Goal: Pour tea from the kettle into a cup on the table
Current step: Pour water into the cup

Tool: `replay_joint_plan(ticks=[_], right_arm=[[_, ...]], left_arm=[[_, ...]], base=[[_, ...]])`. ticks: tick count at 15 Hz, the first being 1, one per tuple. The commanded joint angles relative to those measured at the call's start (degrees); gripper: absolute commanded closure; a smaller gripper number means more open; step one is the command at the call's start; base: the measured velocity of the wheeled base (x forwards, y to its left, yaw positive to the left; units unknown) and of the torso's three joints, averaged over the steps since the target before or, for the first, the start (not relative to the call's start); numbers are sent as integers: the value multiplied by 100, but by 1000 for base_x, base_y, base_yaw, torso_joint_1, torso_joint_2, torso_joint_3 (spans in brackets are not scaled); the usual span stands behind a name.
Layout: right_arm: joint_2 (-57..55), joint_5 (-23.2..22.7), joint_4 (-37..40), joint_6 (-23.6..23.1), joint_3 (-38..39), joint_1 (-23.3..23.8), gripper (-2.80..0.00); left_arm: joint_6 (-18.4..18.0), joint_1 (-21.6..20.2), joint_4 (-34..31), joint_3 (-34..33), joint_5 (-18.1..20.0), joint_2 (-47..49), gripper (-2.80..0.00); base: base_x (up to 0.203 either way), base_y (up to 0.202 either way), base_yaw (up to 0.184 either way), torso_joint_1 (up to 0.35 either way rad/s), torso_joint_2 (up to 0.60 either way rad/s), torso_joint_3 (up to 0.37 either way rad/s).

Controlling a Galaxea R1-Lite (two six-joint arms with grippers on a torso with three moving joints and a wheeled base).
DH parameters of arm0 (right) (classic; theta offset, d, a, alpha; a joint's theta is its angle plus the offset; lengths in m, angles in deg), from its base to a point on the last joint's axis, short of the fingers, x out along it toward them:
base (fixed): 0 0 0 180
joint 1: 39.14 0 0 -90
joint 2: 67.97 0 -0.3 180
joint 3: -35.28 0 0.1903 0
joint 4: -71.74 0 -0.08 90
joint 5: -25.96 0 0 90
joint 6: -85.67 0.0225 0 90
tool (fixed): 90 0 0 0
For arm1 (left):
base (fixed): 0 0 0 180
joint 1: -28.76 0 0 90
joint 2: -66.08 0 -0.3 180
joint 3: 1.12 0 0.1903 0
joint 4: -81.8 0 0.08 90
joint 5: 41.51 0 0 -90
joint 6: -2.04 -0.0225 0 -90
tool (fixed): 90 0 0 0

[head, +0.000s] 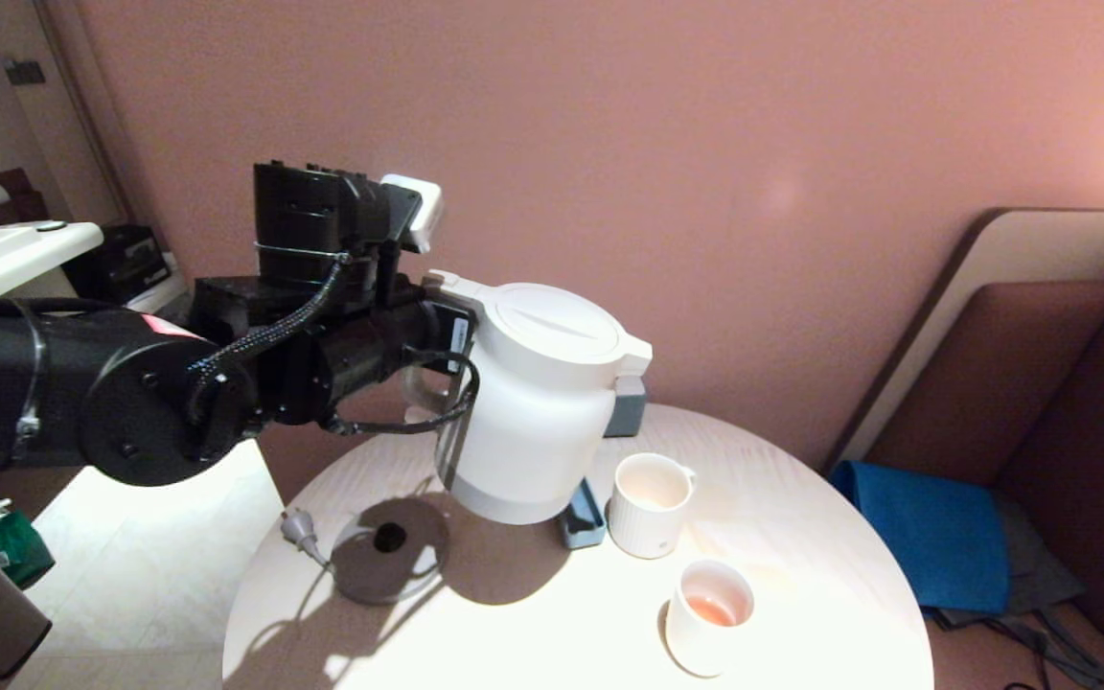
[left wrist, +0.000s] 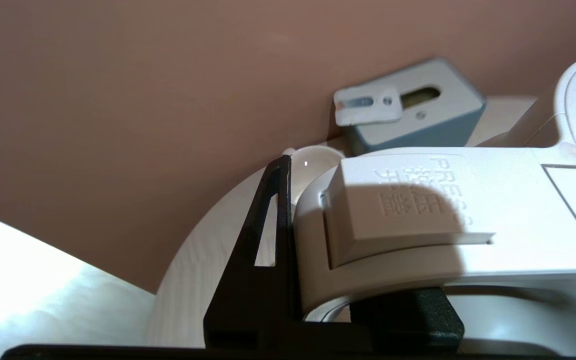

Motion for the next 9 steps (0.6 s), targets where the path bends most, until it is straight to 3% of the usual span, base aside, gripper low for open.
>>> replay_joint_plan(ticks=[1, 9], right_arm=[[-7, -3, 0, 0, 0, 0, 0], [-7, -3, 0, 0, 0, 0, 0]], left_arm=[[-230, 21, 14, 263, -31, 532, 0], [-970, 56, 18, 934, -296, 1241, 0]], base=[[0, 0, 0, 0, 0, 0], [0, 0, 0, 0, 0, 0]])
